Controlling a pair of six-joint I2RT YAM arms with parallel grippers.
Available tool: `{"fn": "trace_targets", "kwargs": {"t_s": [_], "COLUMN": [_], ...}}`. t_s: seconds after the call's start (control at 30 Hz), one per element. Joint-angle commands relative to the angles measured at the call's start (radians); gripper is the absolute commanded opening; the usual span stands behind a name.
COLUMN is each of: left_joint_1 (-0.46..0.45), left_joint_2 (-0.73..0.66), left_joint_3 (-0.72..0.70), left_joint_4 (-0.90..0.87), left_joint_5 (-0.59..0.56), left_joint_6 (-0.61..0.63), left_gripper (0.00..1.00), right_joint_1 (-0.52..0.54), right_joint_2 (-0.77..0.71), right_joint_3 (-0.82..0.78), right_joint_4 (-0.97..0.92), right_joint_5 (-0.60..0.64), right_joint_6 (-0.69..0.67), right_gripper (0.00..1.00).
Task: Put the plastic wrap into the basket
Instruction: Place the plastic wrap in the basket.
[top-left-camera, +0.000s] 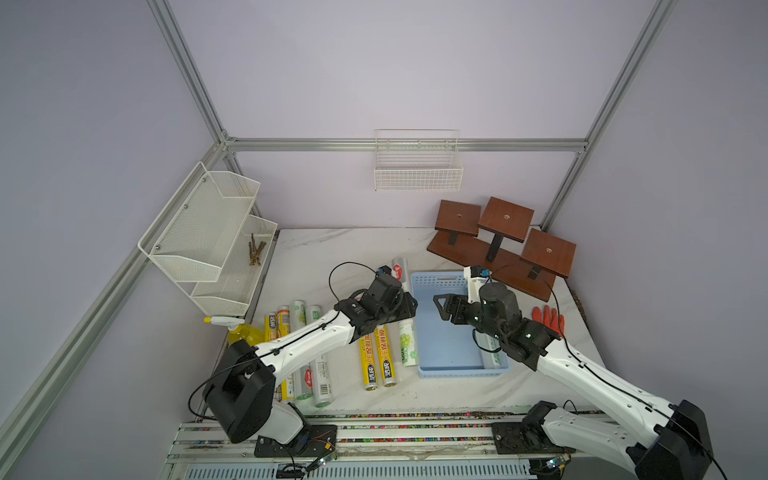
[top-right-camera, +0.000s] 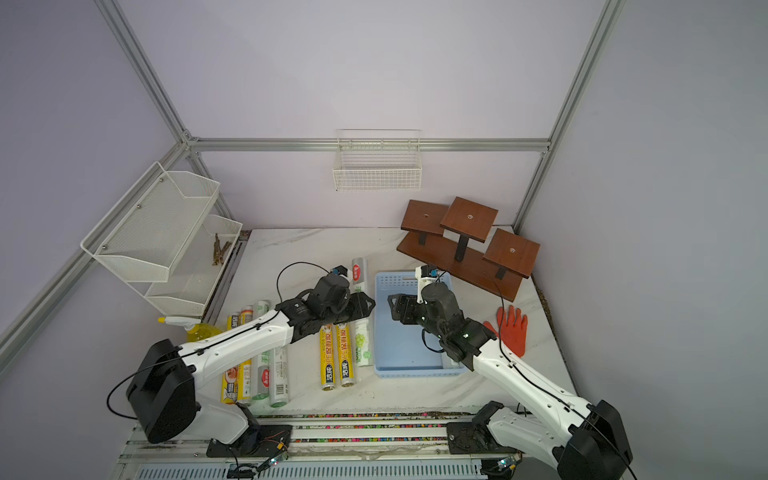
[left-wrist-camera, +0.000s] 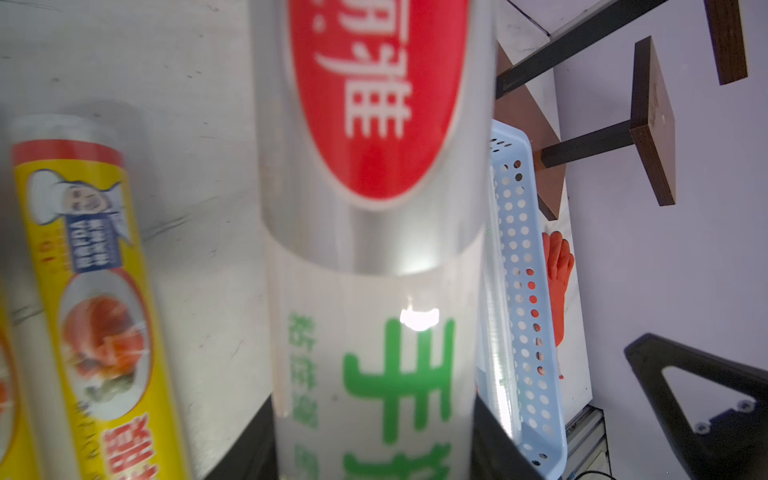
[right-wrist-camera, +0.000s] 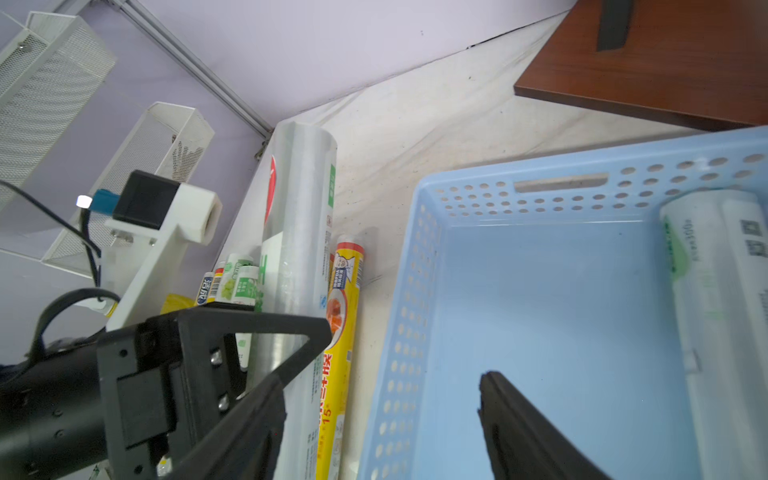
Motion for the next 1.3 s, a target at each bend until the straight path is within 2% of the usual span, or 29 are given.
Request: {"fn": "trace_targets", "kwargs": {"t_s": [0.0, 0.23, 0.33, 0.6, 1.03, 1.27], "left_joint_1": [-0.030, -0.073, -0.092, -0.137, -0.173, -0.174], "left_joint_2": [0.067, 0.213, 0.275, 0.422, 0.518, 0.576], "left_joint_3": [0.101, 0.218, 0.279, 0.422, 0.483, 0.493], "left_joint_4": [0.109, 0.119, 0.106, 0.070, 0.080, 0.159], "left_joint_5": [0.036, 0.037, 0.029, 0.068, 0.085, 0.137], "left_joint_6": [-0.043, -0.096, -0.112, -0.130, -0.175, -0.227], "left_gripper": [0.25, 0.26, 0.26, 0.27, 0.29, 0.33], "right_joint_1": [-0.066, -0.269, -0.339, -0.343, -0.344, -0.344], "right_joint_2": [-0.048, -0.092, -0.091, -0.099, -0.091, -0.104], "right_joint_3": [-0.017, -0.051, -0.062, -0.088, -0.114, -0.151], "right_joint_4": [-0.092, -0.161, -0.183, -0.233, -0.245, -0.230], "right_joint_5": [-0.062, -0.201, -0.220, -0.062, -0.057, 0.009], "right_joint_6": [-0.040, -0.055, -0.041, -0.019, -0.015, 0.017], "right_gripper": [0.78, 0.79, 0.81, 0.84, 0.84, 0.85]}}
